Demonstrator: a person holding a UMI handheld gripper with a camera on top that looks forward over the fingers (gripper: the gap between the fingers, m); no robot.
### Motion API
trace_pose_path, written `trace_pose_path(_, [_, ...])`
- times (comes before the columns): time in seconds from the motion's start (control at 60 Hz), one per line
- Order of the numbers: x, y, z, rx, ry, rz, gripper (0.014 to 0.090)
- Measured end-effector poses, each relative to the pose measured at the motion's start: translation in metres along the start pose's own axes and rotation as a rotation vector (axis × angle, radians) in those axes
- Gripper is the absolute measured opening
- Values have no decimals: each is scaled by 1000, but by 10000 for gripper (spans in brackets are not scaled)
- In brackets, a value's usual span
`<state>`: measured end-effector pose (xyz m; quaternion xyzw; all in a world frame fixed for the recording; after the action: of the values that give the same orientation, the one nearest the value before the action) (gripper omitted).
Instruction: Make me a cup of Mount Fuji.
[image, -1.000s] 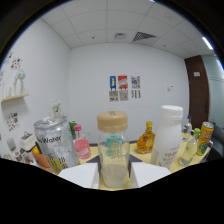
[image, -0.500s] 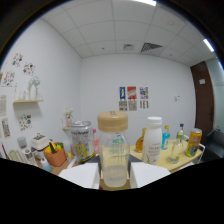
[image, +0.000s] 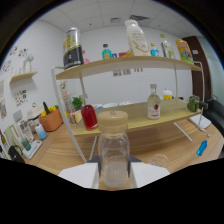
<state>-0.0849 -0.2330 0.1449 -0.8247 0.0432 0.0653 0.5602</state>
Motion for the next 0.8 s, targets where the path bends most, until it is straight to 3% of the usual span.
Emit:
trace_pose_path(0.267, [-10, 20, 17, -9, -137, 587, 412])
trace_pose_path(0.8, [15, -25, 25, 114, -454, 1683, 409])
